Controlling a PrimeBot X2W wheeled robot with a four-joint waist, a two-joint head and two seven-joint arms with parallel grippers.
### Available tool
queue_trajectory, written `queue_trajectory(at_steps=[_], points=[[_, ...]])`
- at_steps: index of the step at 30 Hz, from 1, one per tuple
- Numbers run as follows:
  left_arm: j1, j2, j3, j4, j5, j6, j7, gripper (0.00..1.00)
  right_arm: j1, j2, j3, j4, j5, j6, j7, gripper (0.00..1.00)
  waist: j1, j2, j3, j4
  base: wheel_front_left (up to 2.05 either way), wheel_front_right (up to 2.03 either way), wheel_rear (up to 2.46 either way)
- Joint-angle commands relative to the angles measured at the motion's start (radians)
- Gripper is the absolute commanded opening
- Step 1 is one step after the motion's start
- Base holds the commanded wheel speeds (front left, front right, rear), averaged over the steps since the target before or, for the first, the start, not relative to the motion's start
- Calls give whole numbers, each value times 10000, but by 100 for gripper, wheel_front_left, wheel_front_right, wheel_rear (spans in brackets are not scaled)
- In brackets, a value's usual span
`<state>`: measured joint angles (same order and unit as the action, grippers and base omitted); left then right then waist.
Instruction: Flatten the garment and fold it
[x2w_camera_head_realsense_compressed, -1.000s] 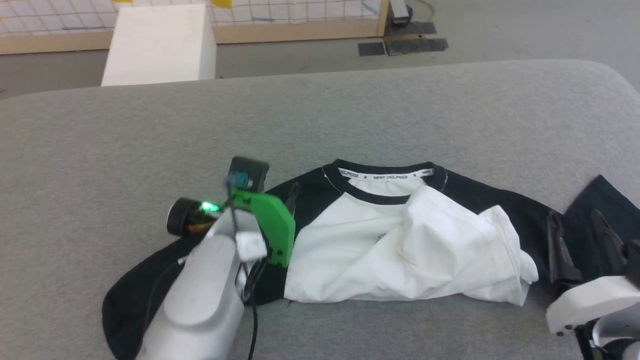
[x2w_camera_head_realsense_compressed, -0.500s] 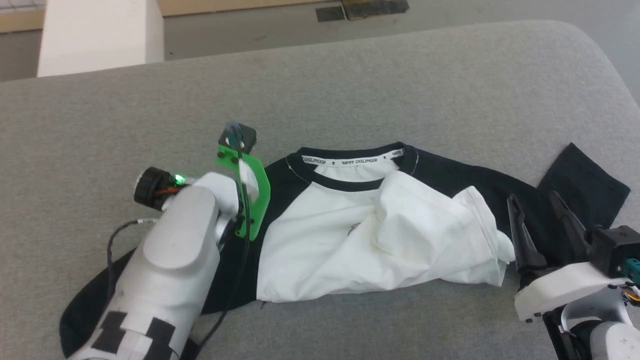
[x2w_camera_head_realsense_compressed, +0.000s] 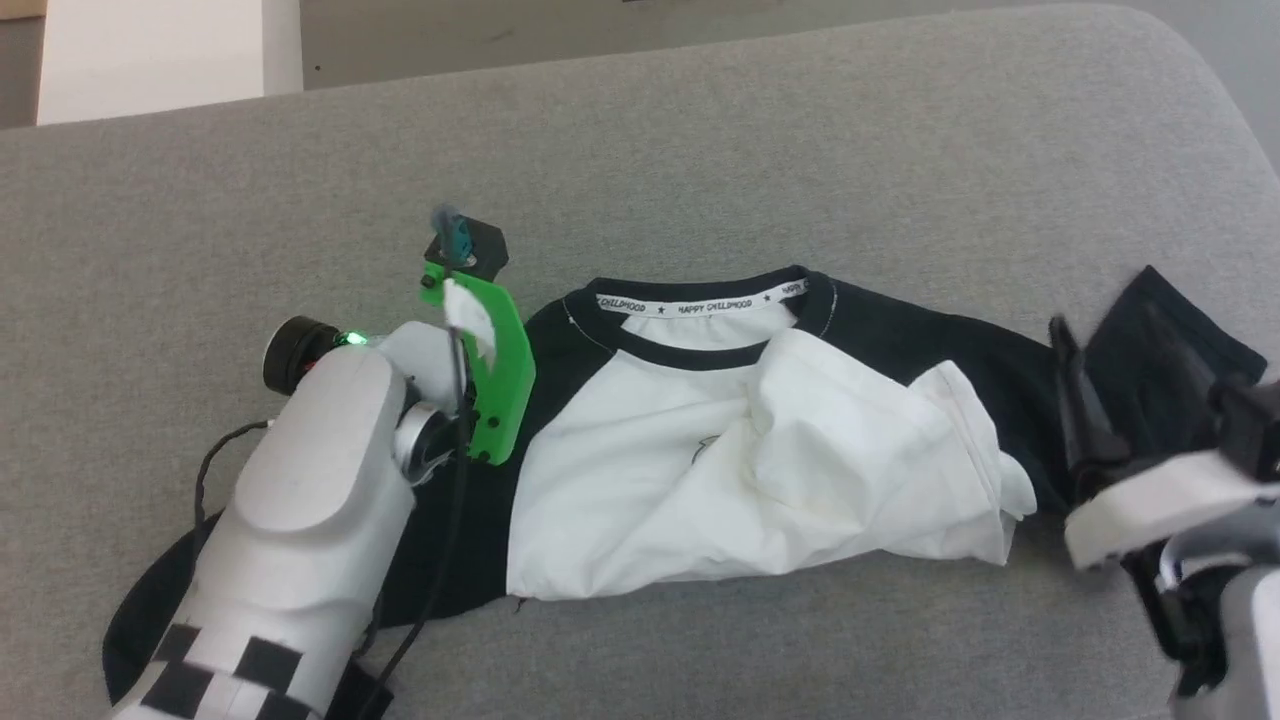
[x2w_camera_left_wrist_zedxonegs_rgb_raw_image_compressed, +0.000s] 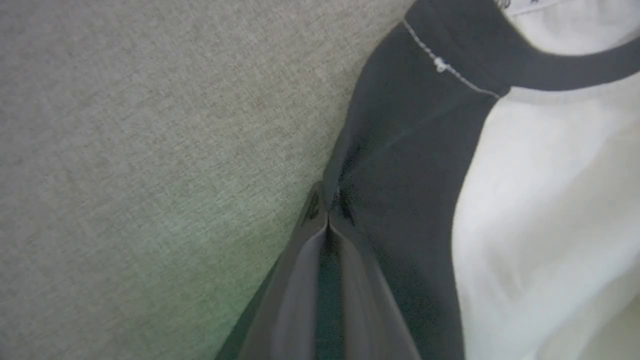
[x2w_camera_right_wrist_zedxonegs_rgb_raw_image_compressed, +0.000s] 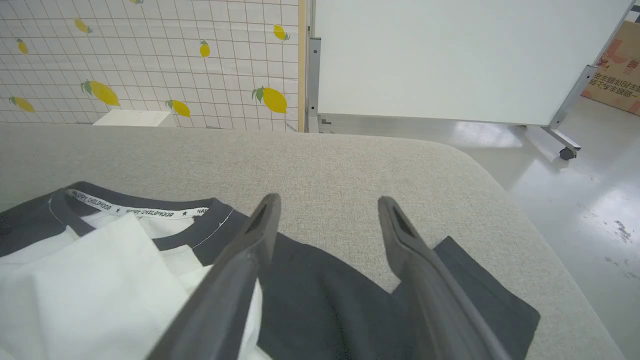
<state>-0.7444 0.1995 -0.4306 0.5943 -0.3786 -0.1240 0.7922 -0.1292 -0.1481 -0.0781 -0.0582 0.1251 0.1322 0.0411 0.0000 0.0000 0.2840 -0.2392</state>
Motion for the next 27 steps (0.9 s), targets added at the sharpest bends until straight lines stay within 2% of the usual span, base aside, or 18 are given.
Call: queue_trajectory(at_steps=[1, 4, 6, 9, 20, 25, 27], points=[[439, 217, 35, -57, -177, -64, -159, 0, -403, -237, 10, 135, -39, -15, 82, 100, 0, 0, 38, 103, 0, 0, 0], [599, 521, 231, -578, -399, -64, -343, 0, -1000, -831, 114, 827, -69, -15, 580, 100, 0, 0, 83, 347, 0, 0, 0], [681, 641, 360, -995, -545, -18, -313, 0, -1607, -1565, 566, 1789, -96, -15, 1295, 100, 0, 0, 169, 645, 0, 0, 0], [735, 657, 345, -1283, -598, 26, -203, 0, -2248, -2161, 1333, 2741, 163, -15, 1968, 100, 0, 0, 280, 879, 0, 0, 0], [676, 458, 176, -1814, -730, 65, -204, 0, -4777, -4149, 5744, 4482, 2993, -15, 4273, 100, 0, 0, 754, 1410, 0, 0, 0], [647, 458, 146, -1907, -783, 98, -150, 0, -5490, -4575, 7081, 5045, 4156, -15, 5826, 100, 0, 0, 885, 1516, 0, 0, 0], [654, 450, 124, -1927, -816, 97, -139, 0, -5666, -4731, 7539, 5179, 4712, -15, 6632, 43, 0, 0, 896, 1540, 0, 0, 0]])
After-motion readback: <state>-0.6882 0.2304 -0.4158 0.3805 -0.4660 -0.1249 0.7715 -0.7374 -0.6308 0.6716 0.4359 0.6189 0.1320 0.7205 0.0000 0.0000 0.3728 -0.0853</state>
